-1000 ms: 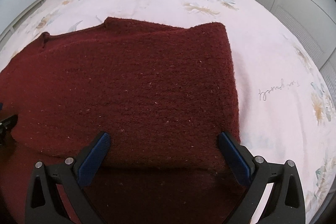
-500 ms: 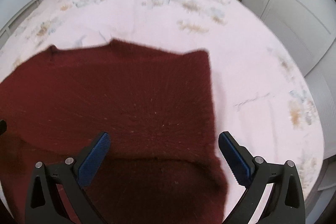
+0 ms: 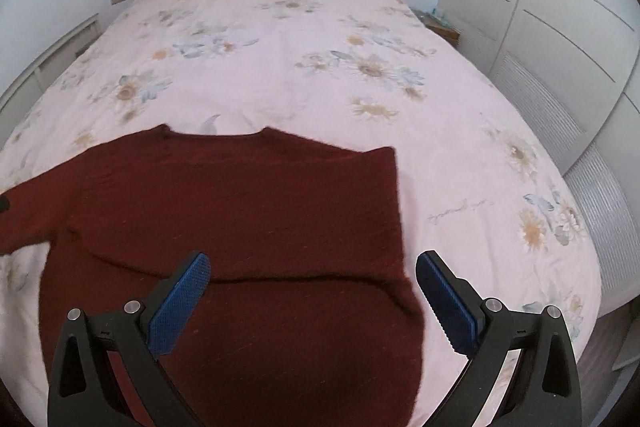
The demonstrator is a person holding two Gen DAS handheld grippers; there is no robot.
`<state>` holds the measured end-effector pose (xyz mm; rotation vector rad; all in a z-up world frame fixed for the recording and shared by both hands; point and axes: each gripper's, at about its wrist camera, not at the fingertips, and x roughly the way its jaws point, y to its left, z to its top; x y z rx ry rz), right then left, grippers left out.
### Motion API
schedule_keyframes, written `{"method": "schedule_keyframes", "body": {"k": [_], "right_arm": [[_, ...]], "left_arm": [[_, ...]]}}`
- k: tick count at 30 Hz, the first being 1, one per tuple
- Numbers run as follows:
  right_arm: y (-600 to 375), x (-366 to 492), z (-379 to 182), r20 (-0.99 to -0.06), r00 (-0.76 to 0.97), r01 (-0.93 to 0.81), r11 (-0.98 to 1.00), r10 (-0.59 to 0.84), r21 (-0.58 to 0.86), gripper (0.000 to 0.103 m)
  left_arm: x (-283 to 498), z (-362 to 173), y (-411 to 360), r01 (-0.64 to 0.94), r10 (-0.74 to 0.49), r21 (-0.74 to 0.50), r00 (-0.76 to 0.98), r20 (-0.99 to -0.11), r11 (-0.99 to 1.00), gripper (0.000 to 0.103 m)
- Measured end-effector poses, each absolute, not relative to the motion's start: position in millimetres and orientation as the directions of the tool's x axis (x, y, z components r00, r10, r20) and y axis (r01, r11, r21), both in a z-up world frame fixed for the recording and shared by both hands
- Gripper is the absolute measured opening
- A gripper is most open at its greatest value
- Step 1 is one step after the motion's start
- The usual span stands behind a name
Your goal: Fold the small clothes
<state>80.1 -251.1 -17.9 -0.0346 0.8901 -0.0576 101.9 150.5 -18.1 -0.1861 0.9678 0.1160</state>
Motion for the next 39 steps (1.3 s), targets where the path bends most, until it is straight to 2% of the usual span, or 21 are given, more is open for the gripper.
{"method": "schedule_keyframes", "body": {"k": [9,16,22,23,24,25,27,28,30,39], "right_arm": [[-227,83,-38,-0.805,0.591,0.000,0.998,-0.054,-0.066,0.103],[-217,89,-44,-0.812,0.580,-0.016,0.997,-0.055,-0.079,0.103],[-213,95,-50,-0.823,0.565,-0.018,0.996,-0.066,-0.092,0.103],[-212,95,-49,-0.823,0.565,-0.020,0.995,-0.067,-0.096,0.102],[-212,96,-49,-0.822,0.565,-0.024,0.995,-0.070,-0.100,0.102],[-212,97,-49,-0.822,0.565,-0.024,0.994,-0.072,-0.103,0.102],[-213,98,-49,-0.822,0.565,-0.020,0.996,-0.065,-0.092,0.103],[-215,99,-49,-0.823,0.565,-0.016,0.997,-0.055,-0.077,0.103],[-217,99,-50,-0.827,0.562,-0.011,0.999,-0.034,-0.049,0.103],[-220,96,-53,-0.832,0.555,-0.028,0.999,-0.006,-0.025,0.102]], "left_arm": [[85,-53,314,-0.611,0.113,-0.173,0.400,-0.909,0.773,0.102],[84,-81,370,-0.725,0.053,-0.237,0.352,-0.935,0.647,0.102],[88,-91,369,-0.707,0.086,-0.178,0.320,-0.943,0.684,0.101],[89,-87,367,-0.684,0.087,-0.186,0.344,-0.935,0.705,0.095],[90,-85,366,-0.667,0.093,-0.184,0.356,-0.930,0.722,0.077],[90,-81,364,-0.652,0.114,-0.157,0.354,-0.928,0.742,0.066],[90,-71,362,-0.621,0.150,-0.113,0.355,-0.923,0.776,0.026],[91,-67,361,-0.612,0.148,-0.115,0.363,-0.920,0.783,0.017],[90,-58,361,-0.589,0.129,-0.132,0.380,-0.916,0.797,0.015],[97,-4,300,-0.412,0.180,-0.017,0.435,-0.882,0.911,0.014]]}}
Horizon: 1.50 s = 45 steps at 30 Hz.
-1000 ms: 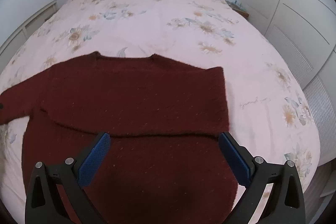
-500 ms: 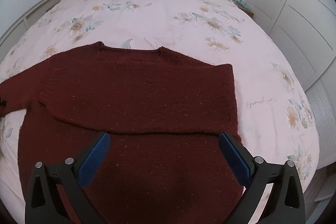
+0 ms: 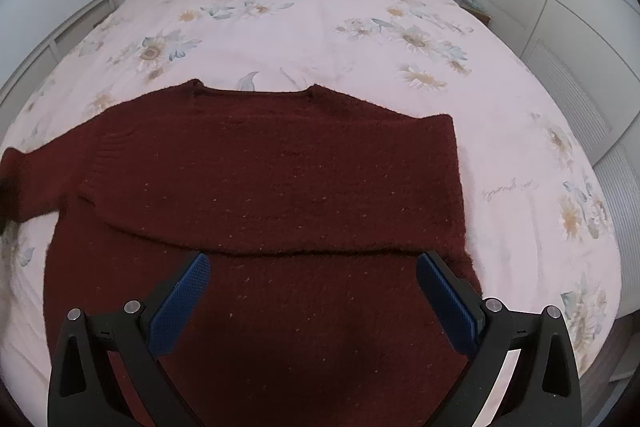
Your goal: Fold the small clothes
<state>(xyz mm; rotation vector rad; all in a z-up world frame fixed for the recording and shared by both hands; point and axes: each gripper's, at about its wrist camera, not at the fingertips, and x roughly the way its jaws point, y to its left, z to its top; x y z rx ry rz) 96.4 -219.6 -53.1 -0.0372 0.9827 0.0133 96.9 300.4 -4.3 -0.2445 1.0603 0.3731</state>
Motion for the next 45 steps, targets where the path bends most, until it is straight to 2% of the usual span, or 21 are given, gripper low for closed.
{"method": "schedule_keyframes", "body": {"k": [12,24,30,38,45], "right_arm": [[-251,95,-38,-0.813,0.581,-0.027,0.998,-0.026,-0.051,0.102],[-302,104,-22,-0.799,0.600,0.046,0.999,-0.038,-0.013,0.102],[-308,102,-40,-0.816,0.578,0.040,0.999,-0.018,0.006,0.102],[-315,98,-68,-0.844,0.536,0.054,0.998,0.001,0.035,0.102],[-328,93,-75,-0.846,0.533,0.086,0.994,0.005,0.060,0.102]], "left_arm": [[113,45,156,-0.172,0.033,-0.067,0.516,-0.856,0.983,0.013],[170,21,21,0.033,-0.066,-0.058,0.507,-0.859,0.998,0.013],[182,-6,-43,0.125,-0.094,-0.039,0.478,-0.873,0.991,0.013],[184,-55,-74,0.150,-0.094,-0.032,0.421,-0.902,0.988,0.012],[177,-47,-102,0.215,-0.120,-0.022,0.453,-0.883,0.976,0.012]]}}
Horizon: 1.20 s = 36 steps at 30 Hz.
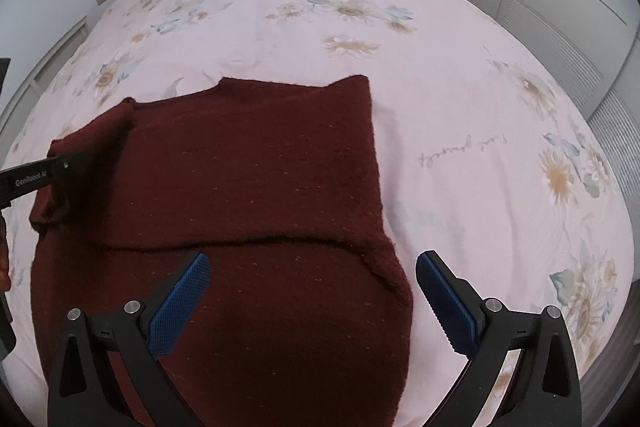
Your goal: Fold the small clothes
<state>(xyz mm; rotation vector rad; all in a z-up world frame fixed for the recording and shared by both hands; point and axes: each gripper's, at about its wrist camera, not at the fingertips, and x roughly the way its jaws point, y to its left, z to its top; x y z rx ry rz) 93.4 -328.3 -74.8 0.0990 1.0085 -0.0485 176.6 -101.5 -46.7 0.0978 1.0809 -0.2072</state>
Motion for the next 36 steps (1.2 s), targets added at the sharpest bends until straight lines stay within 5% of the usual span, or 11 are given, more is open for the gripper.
{"method": "schedule_keyframes", "body": {"k": [14,19,21,23,36], "right_arm": [[-335,89,-76,-0.851,0.525,0.091,0.994,0.008,0.066,0.102],[-335,87,-74,-0.847,0.531,0.093,0.993,0.013,0.074,0.102],[-334,86,-74,-0.847,0.532,0.092,0.993,0.016,0.076,0.102],[-331,85,-73,-0.847,0.531,0.090,0.993,0.016,0.076,0.102],[-308,84,-74,-0.853,0.521,0.045,0.997,0.035,0.068,0.102]], "left_arm": [[189,-91,-115,0.213,-0.097,-0.022,0.346,-0.933,0.977,0.018],[188,-85,-113,0.215,-0.103,-0.033,0.323,-0.941,0.976,0.056],[186,-80,-112,0.232,-0.114,-0.039,0.317,-0.942,0.972,0.089],[182,-72,-110,0.255,-0.134,-0.052,0.318,-0.939,0.966,0.102],[145,-47,-45,0.308,-0.089,0.035,0.381,-0.920,0.951,0.102]]}}
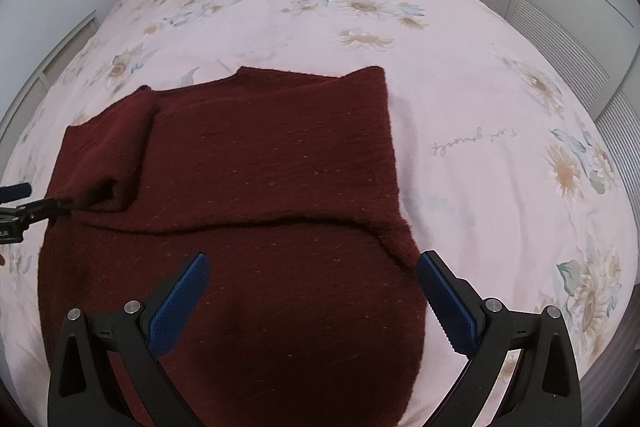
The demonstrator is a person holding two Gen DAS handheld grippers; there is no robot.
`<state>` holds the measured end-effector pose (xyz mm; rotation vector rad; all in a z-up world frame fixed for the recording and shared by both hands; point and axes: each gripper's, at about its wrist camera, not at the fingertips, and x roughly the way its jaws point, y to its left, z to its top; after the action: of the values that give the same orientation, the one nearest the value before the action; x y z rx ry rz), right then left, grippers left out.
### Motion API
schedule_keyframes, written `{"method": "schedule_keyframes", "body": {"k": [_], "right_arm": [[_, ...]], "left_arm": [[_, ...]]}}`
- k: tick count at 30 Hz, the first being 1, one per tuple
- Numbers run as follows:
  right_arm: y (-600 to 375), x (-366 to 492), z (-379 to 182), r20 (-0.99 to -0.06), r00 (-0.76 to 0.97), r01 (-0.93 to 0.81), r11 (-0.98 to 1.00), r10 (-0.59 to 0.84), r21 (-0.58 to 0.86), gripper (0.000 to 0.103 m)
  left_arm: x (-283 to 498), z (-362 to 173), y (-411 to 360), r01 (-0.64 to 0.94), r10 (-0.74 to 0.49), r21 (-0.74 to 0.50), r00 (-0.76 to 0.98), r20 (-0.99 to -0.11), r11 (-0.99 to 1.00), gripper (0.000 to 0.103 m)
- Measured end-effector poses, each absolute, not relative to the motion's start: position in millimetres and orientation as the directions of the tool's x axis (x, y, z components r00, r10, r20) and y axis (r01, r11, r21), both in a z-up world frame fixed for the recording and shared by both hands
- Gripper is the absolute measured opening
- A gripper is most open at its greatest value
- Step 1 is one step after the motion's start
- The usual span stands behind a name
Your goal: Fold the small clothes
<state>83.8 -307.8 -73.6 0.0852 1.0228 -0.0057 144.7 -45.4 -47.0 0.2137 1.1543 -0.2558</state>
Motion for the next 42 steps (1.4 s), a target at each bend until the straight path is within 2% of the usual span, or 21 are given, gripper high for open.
{"method": "schedule_keyframes", "body": {"k": [5,11,13,15,17,20,22,25,27,34,38,42], "right_arm": [[-294,87,-76,-0.857,0.513,0.018,0.998,0.042,0.060,0.103],[-280,92,-83,-0.871,0.490,-0.004,0.999,0.035,0.038,0.102],[-275,93,-84,-0.875,0.483,-0.014,1.000,0.029,0.025,0.103],[-271,95,-84,-0.878,0.479,-0.023,1.000,0.022,0.012,0.103],[-266,97,-83,-0.879,0.477,-0.029,1.000,0.016,0.003,0.102],[-257,103,-80,-0.876,0.481,-0.042,0.999,0.012,-0.009,0.102],[-247,109,-75,-0.871,0.491,-0.058,0.998,0.020,-0.009,0.102],[-227,120,-66,-0.862,0.505,-0.103,0.995,0.044,-0.010,0.102],[-204,129,-57,-0.855,0.515,-0.153,0.988,0.063,-0.020,0.102],[-105,161,-44,-0.845,0.508,-0.385,0.922,0.164,-0.052,0.102],[-52,179,-67,-0.878,0.429,-0.497,0.867,0.211,-0.035,0.102],[-23,194,-92,-0.905,0.378,-0.536,0.843,0.197,-0.040,0.102]], "left_arm": [[152,-58,9,0.221,0.028,0.122,0.387,-0.922,0.968,0.102],[168,-84,50,0.148,0.065,0.125,0.357,-0.932,0.981,0.101],[175,-92,55,0.133,0.069,0.124,0.360,-0.930,0.983,0.089],[183,-104,56,0.125,0.073,0.121,0.335,-0.939,0.985,0.062],[189,-114,56,0.123,0.049,0.090,0.303,-0.952,0.988,0.058],[195,-122,56,0.109,0.022,0.057,0.299,-0.954,0.992,0.058],[198,-122,57,0.114,-0.007,0.028,0.294,-0.956,0.993,0.053],[199,-120,56,0.144,-0.051,-0.010,0.286,-0.957,0.990,0.038],[198,-117,56,0.163,-0.084,-0.039,0.283,-0.956,0.986,0.018],[199,-118,62,0.158,-0.126,-0.083,0.281,-0.952,0.984,0.015],[198,-117,64,0.170,-0.112,-0.064,0.290,-0.950,0.983,0.015],[197,-118,55,0.180,-0.099,-0.047,0.292,-0.951,0.983,0.015]]}}
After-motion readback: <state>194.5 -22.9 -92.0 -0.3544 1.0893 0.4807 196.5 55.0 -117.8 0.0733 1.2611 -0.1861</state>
